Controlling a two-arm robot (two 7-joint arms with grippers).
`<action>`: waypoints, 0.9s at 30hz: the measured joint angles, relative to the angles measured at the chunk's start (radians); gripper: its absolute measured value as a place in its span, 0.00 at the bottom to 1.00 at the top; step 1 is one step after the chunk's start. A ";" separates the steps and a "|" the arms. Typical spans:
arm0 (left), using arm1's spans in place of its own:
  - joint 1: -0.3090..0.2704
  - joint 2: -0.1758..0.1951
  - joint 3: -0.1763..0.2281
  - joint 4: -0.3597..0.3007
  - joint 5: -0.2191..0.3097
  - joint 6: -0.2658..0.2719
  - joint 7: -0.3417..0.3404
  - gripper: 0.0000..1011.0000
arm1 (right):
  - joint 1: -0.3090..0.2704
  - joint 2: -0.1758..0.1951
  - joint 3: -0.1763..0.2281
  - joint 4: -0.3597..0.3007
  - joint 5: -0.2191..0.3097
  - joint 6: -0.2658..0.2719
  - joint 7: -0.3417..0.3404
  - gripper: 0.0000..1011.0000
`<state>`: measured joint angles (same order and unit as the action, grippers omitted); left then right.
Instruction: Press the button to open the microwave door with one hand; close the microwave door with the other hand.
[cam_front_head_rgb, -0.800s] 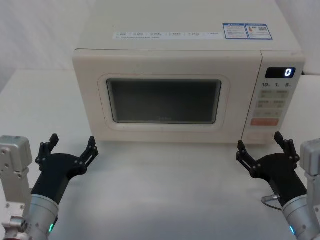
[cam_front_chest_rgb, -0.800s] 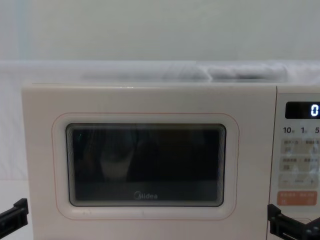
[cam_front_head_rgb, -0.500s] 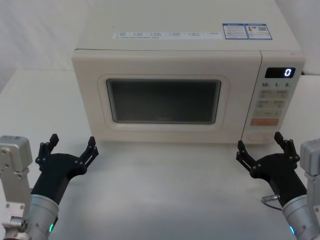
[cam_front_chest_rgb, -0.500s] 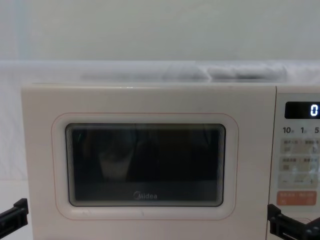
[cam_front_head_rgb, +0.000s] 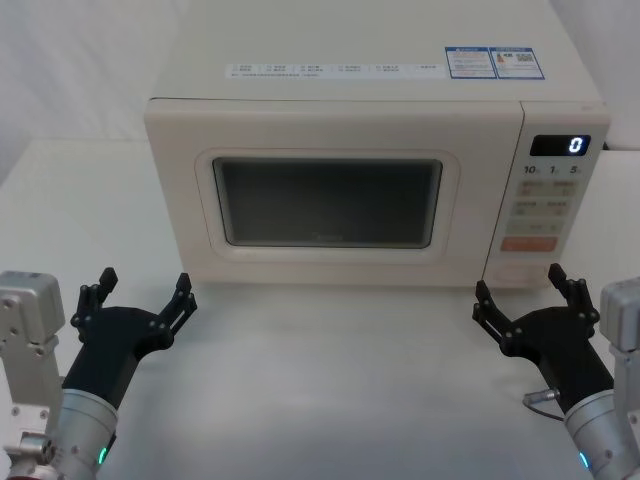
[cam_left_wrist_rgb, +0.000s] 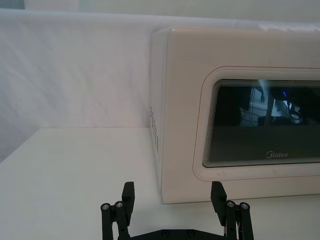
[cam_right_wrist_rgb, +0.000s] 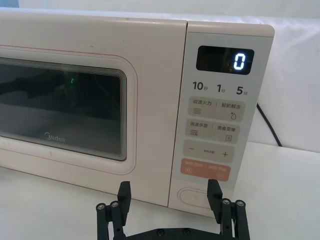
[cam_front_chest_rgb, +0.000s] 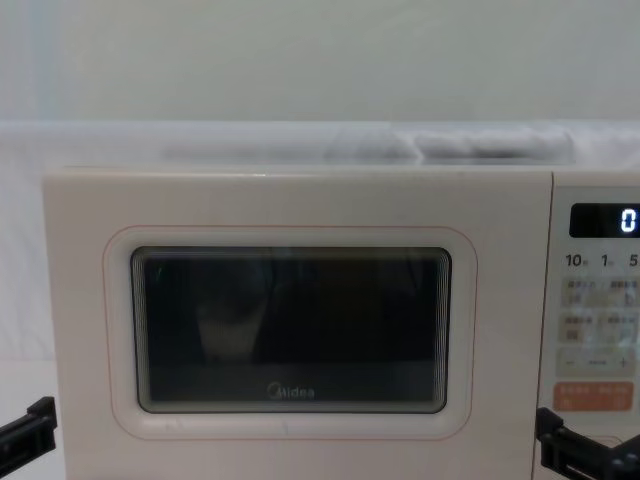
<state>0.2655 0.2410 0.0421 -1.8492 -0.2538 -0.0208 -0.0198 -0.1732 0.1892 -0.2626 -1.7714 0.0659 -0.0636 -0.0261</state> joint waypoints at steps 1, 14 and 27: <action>0.000 0.000 0.000 0.000 0.000 0.000 0.000 0.99 | 0.000 0.000 0.000 0.000 0.000 0.000 0.000 0.98; 0.000 0.000 0.000 0.000 0.000 0.000 0.000 0.99 | 0.000 0.000 0.000 0.000 0.000 0.000 0.000 0.64; 0.000 0.000 0.000 0.000 0.000 0.000 0.000 0.99 | 0.000 0.000 0.000 0.000 0.000 0.000 0.000 0.22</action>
<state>0.2655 0.2410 0.0421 -1.8492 -0.2538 -0.0208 -0.0199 -0.1733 0.1892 -0.2626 -1.7714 0.0659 -0.0636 -0.0262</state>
